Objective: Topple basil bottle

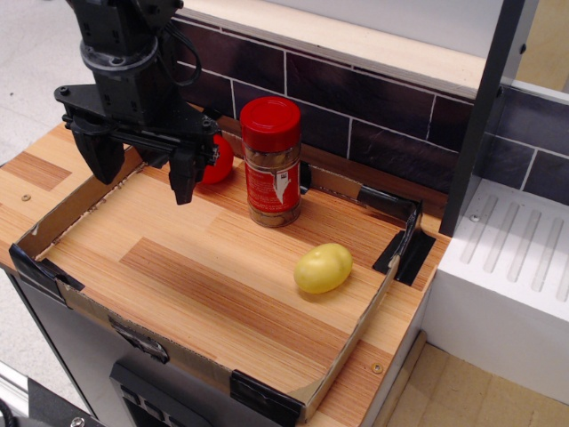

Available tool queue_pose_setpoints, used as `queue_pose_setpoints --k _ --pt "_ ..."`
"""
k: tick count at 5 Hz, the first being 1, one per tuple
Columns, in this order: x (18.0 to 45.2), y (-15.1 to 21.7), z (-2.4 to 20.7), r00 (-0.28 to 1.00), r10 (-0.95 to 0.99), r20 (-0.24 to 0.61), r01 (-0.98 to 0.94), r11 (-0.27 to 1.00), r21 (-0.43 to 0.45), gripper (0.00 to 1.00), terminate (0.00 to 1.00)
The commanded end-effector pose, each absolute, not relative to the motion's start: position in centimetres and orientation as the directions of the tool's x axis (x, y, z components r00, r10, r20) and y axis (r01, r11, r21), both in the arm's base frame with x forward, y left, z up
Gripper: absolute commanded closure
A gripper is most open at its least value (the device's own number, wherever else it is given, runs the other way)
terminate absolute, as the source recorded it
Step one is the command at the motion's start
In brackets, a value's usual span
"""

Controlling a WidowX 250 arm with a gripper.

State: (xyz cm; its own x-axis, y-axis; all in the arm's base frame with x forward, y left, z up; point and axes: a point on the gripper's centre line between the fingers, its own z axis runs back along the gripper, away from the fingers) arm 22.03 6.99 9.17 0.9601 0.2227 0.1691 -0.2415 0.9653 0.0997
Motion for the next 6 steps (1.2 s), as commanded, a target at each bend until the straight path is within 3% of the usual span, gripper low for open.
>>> queue_pose_setpoints --k 1,4,6 --pt "22.0 7.0 9.2 0.960 0.223 0.169 -0.242 0.965 0.100 0.00 0.00" --pt "25.4 1.8 11.5 0.961 0.161 0.227 -0.173 0.985 0.030 0.00 0.00" --pt "28.4 1.8 11.5 0.941 0.206 0.270 -0.223 0.974 0.035 0.00 0.00"
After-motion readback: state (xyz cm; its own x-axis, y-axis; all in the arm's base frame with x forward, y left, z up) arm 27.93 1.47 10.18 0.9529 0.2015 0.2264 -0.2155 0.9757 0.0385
